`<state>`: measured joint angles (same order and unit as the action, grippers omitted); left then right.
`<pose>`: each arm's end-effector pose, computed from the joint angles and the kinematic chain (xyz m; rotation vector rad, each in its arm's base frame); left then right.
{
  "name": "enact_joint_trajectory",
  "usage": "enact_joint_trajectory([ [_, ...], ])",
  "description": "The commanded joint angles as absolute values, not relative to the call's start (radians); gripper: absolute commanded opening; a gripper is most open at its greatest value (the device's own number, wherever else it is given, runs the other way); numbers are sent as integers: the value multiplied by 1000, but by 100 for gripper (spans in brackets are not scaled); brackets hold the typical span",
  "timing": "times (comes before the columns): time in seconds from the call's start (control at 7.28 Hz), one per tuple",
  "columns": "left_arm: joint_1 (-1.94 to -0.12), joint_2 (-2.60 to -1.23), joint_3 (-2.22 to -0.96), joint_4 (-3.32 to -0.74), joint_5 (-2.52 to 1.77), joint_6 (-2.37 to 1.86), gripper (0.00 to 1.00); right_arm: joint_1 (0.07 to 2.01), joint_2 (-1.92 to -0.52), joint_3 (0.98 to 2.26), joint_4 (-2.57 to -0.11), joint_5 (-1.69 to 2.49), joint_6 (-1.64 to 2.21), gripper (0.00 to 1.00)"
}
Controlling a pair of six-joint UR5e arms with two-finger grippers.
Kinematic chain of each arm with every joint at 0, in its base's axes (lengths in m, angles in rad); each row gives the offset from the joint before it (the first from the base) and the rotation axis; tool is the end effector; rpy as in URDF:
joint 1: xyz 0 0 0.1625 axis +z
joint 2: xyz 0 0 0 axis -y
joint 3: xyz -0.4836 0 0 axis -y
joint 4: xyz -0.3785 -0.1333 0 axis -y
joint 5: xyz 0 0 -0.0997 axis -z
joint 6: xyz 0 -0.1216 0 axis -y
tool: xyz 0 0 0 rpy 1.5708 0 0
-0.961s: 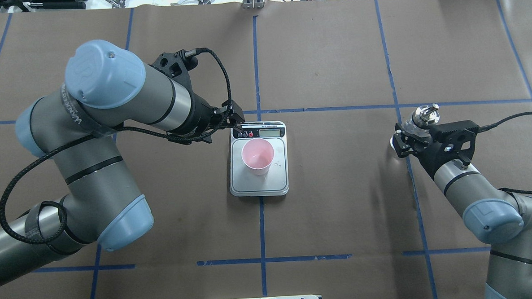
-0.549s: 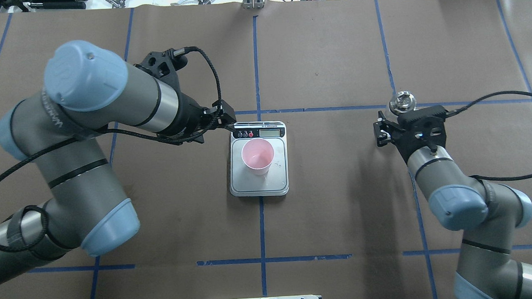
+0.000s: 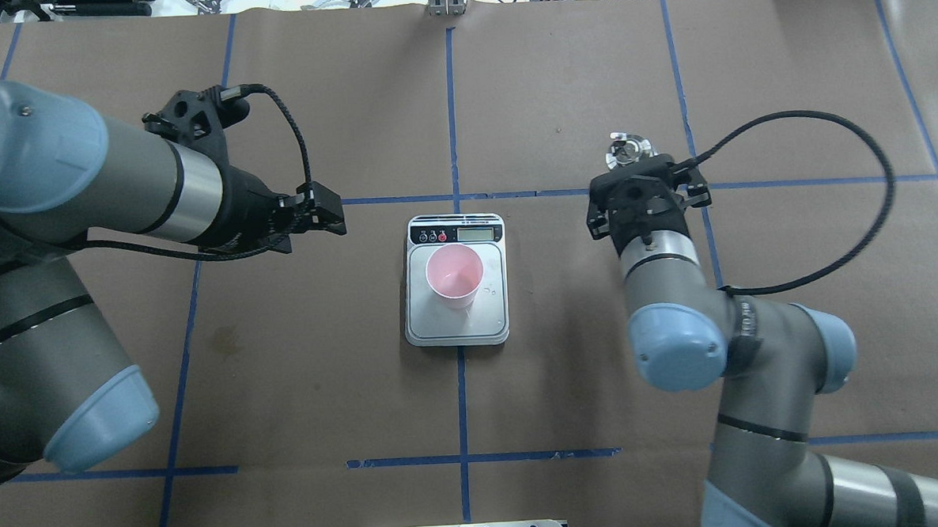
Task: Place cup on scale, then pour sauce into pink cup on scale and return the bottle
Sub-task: 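Carry the bottle with the right gripper over the pink cup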
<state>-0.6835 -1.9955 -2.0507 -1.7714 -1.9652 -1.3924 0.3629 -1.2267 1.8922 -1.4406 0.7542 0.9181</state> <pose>0.3937 -0.4323 0.2669 0.1345 1.1384 -0.2309 -0.4729 -0.4170 0.3711 1.0344 -0.2786 0.0631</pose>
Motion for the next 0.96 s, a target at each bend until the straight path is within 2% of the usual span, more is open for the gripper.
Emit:
enact_joint_trajectory([
  [0.0, -696, -1964, -2069, -1769, -1965, -1376, 77, 310, -1100, 1896, -1767, 692, 916, 0],
  [0.14, -696, -1963, -2069, -1769, -1965, -1376, 77, 292, -1082, 1898, -1849, 660, 914, 0],
  [0.41, -695, -1963, -2068, -1769, -1965, -1376, 77, 264, -1046, 1920, -1859, 664, 907, 0],
  [0.55, -693, -1963, -2066, -1769, -1965, -1376, 77, 258, -1046, 1989, -1858, 726, 916, 0],
  [0.82, -693, -1963, -2065, -1769, -1965, -1378, 77, 253, -1048, 1996, -1856, 738, 919, 0],
])
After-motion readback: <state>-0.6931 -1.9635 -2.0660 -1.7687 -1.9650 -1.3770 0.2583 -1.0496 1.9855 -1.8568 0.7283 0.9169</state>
